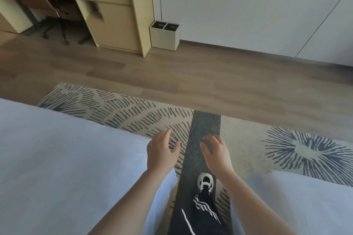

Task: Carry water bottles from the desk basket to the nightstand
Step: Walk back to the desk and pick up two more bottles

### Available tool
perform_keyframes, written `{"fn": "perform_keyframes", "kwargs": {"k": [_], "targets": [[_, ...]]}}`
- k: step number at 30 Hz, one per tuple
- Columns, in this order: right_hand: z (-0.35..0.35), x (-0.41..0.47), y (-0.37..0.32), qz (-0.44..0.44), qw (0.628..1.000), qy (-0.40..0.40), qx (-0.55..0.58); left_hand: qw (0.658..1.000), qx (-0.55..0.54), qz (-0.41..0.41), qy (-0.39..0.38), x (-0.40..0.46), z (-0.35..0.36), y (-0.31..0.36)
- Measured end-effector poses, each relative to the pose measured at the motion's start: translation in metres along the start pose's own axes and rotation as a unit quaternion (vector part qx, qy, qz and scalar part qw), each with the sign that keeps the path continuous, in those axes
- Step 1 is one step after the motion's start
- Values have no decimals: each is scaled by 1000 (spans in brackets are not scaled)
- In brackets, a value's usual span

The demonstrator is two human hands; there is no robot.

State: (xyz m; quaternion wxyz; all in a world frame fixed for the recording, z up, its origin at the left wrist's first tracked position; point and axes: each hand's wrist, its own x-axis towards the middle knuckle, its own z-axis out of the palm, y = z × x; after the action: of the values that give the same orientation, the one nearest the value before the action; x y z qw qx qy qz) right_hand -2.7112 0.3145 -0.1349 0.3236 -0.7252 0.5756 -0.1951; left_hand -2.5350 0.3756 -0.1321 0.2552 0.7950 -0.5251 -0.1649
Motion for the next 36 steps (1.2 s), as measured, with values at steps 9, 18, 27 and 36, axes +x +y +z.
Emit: {"fn": "perform_keyframes", "kwargs": {"k": [9,18,27,36], "targets": [[-27,239,-7,-60,997,-49,-12,998,3,-46,45,203,29,35],[-23,433,-59,-128,988,-90,-14,986,34,-143,83,361,15,32],[72,571,-138,-189,969,-158,-13,967,32,-223,115,484,-20,-48],[207,719,-303,-268,939,-215,-26,946,54,-291,134,636,-123,-180]]}}
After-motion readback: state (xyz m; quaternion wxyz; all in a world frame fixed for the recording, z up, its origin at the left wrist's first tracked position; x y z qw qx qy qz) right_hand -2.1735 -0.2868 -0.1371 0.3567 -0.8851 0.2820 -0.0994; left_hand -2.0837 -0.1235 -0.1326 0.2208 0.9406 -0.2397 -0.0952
